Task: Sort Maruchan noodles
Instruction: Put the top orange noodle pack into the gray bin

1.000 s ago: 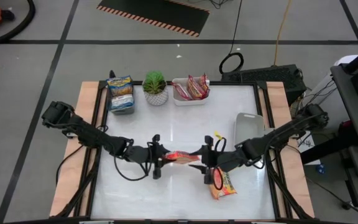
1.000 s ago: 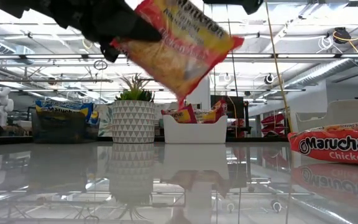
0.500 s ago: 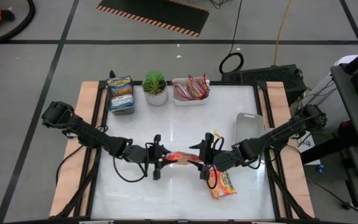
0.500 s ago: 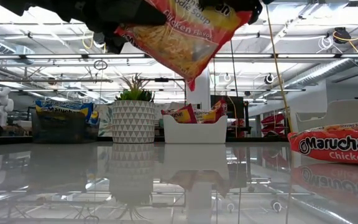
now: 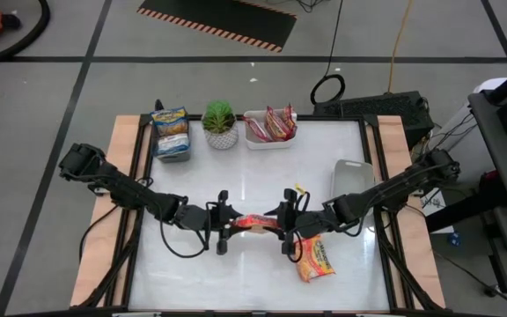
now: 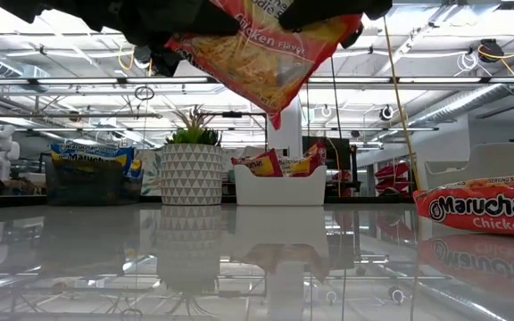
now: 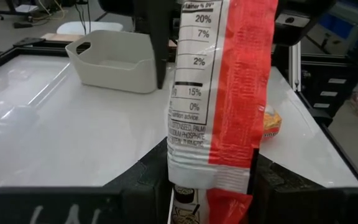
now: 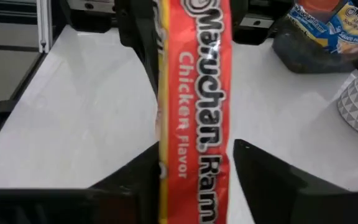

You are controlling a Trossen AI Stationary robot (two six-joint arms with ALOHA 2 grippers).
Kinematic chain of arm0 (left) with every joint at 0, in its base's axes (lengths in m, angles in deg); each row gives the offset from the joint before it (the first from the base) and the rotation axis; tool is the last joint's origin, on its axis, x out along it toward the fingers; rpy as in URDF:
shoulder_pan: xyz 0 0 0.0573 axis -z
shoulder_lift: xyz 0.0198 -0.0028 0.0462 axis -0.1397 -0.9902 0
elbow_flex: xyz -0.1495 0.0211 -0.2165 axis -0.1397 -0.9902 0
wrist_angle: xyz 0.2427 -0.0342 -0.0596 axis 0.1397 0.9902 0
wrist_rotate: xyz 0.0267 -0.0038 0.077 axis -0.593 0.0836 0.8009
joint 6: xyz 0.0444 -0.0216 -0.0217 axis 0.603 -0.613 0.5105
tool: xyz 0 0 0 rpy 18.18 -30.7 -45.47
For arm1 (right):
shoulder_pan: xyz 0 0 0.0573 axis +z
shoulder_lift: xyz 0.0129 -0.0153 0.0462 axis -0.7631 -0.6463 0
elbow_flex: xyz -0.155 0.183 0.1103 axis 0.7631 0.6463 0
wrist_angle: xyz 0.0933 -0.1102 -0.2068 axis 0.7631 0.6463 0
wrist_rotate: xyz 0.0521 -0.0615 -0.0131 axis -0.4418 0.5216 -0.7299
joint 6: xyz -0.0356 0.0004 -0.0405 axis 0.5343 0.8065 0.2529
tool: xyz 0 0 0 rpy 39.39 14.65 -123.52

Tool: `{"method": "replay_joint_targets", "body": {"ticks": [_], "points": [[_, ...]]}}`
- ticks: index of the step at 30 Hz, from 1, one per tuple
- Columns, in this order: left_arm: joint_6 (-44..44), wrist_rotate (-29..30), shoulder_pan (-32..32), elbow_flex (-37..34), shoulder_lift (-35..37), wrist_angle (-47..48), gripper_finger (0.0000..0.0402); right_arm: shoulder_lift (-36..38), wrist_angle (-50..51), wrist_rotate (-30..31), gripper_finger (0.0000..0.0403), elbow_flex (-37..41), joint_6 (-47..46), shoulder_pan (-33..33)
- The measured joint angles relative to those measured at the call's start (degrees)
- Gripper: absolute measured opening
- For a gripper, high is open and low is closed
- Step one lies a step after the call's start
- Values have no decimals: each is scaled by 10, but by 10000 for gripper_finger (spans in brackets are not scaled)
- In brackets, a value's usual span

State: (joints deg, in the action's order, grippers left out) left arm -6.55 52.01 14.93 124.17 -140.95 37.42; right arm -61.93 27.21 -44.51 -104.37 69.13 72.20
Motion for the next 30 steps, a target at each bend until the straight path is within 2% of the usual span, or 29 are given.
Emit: {"method": "replay_joint_targets", "body": {"ticks": [5,9,12,16,21,26,30], "points": [[0,2,0,0,0,2,129,4,1,-2,123,0,15,0],[-2,6,5,1,0,4,135,9,3,-3,99,0,31,-2],[-6,4,9,1,0,5,166,16,7,-8,103,0,37,-3],[-28,3,14,1,1,1,236,38,18,-8,116,0,41,-6],[-40,-2,15,1,35,47,314,91,82,7,107,0,41,-6],[-37,10,15,0,95,126,339,156,206,64,107,0,29,-20],[-27,22,11,0,133,163,339,205,296,66,111,0,36,-47]]}}
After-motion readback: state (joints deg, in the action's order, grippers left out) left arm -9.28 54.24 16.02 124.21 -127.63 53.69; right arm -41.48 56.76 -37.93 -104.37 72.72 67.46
